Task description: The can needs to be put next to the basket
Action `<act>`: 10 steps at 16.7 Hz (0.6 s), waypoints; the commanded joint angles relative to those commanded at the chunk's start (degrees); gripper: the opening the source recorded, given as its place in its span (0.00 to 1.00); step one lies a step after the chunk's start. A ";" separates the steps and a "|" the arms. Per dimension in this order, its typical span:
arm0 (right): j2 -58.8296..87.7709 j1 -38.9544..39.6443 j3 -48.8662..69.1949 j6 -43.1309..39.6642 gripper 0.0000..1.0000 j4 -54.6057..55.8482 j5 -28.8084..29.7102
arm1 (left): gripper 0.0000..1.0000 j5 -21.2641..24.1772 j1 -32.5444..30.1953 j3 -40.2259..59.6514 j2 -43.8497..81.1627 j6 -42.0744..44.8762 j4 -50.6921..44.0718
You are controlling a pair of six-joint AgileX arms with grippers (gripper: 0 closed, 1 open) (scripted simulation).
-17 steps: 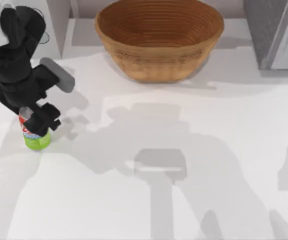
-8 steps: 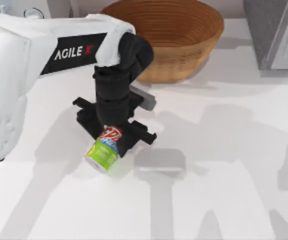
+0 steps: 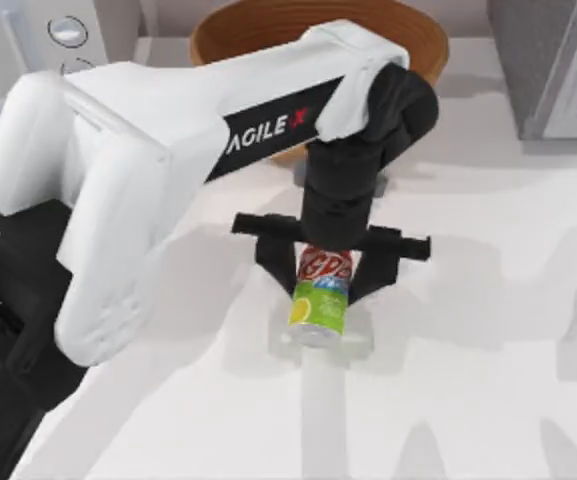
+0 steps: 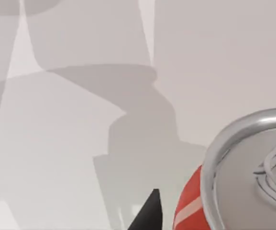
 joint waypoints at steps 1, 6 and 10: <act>0.00 0.00 0.00 0.00 1.00 0.00 0.00 | 0.00 -0.41 -0.32 2.62 0.04 -2.83 -0.55; 0.00 0.00 0.00 0.00 1.00 0.00 0.00 | 0.00 -1.64 0.01 8.56 -0.60 -8.69 -1.33; 0.00 0.00 0.00 0.00 1.00 0.00 0.00 | 0.00 -1.56 -0.06 8.36 -0.51 -8.54 -1.12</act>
